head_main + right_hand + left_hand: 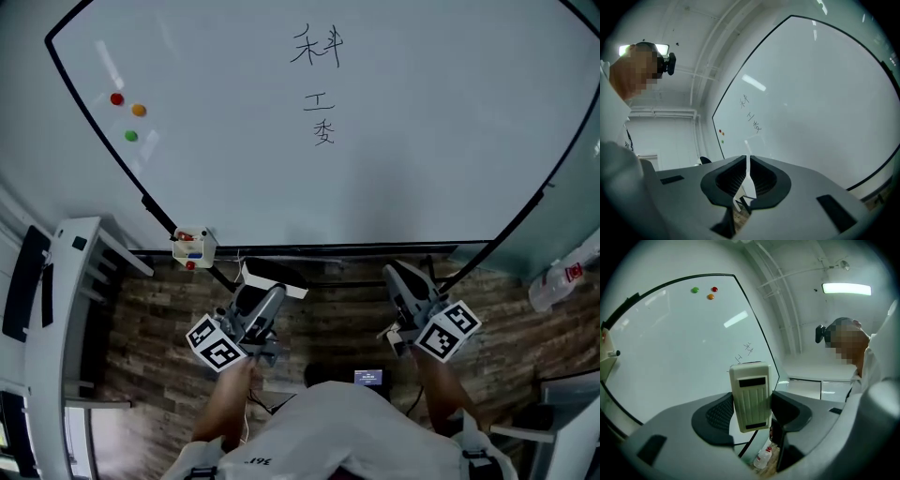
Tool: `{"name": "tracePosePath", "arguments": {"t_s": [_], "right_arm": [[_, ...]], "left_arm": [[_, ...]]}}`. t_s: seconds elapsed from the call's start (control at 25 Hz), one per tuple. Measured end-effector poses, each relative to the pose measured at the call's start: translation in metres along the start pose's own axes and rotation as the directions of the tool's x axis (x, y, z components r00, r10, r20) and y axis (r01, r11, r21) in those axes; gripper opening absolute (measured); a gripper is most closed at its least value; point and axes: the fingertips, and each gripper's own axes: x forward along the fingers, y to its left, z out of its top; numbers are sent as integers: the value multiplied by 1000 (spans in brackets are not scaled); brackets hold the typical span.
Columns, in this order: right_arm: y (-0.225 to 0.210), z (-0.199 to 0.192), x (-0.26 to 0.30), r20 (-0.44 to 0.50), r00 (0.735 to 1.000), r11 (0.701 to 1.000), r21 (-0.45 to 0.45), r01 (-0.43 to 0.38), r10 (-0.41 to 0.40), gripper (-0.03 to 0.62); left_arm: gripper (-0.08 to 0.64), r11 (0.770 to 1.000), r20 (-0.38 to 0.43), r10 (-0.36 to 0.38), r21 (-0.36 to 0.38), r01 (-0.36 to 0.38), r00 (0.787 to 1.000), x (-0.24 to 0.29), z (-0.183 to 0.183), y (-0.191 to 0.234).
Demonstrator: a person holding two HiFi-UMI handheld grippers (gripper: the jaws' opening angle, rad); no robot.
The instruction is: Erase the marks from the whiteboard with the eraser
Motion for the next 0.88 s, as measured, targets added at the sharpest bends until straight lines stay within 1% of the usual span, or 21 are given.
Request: {"name": "tracePosePath", "arguments": {"t_s": [0.24,0.36,0.44,0.56,0.68,0.88], "right_arm": [[1,1,20,26,998,999,-22,49,-49,28],[-1,1,24,30,998,998,-26,59,-59,28],[-5,2,25,28,998,998,-28,62,-61,28],[-11,7,26,28,998,998,-26,55,-54,28],[-14,16,25,25,999,999,-39,32,-31,28],[-23,35,18,31,1000,998,-56,2,0,28]], "left_arm": [[258,999,-45,-17,47,19,999,15,22,31],[258,995,-61,5,96,1,998,26,32,42],[258,989,-61,32,145,-22,998,35,41,48],[258,974,-52,64,220,-51,997,52,62,54],[258,955,-29,91,284,-79,995,71,83,55],[258,910,3,151,390,-140,988,103,114,51]]}}
